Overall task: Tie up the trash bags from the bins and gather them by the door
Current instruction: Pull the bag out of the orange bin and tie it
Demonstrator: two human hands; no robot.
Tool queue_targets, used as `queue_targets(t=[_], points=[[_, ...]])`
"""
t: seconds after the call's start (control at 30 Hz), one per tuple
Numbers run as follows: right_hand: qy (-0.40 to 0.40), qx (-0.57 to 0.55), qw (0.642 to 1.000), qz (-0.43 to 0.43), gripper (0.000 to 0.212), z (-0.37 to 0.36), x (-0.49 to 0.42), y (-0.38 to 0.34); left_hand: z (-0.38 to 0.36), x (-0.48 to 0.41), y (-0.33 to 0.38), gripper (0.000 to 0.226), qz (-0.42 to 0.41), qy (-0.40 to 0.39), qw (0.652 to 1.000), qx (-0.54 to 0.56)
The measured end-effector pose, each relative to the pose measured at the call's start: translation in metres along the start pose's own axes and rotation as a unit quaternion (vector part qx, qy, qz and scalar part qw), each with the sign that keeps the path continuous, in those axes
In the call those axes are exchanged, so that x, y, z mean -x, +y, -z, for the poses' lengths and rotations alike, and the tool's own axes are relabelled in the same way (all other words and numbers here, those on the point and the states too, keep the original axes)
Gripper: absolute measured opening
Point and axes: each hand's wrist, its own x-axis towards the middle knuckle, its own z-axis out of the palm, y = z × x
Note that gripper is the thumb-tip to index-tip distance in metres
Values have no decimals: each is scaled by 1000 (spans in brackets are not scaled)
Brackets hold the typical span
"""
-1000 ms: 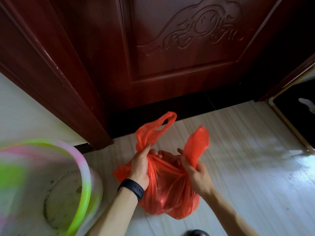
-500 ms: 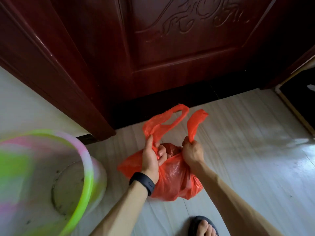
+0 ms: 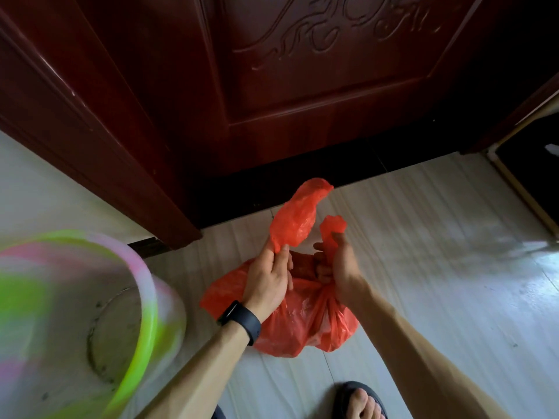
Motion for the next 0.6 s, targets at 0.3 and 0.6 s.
queue_targets(t=[0.3,0.6], points=[[-201,156,964,74,8,17,15,-3,4,-17,-3,35,-213,-84,871,-435],[-24,20,999,-24,53,20,6,5,-18,-2,-15,33,-373,-44,748,-548]])
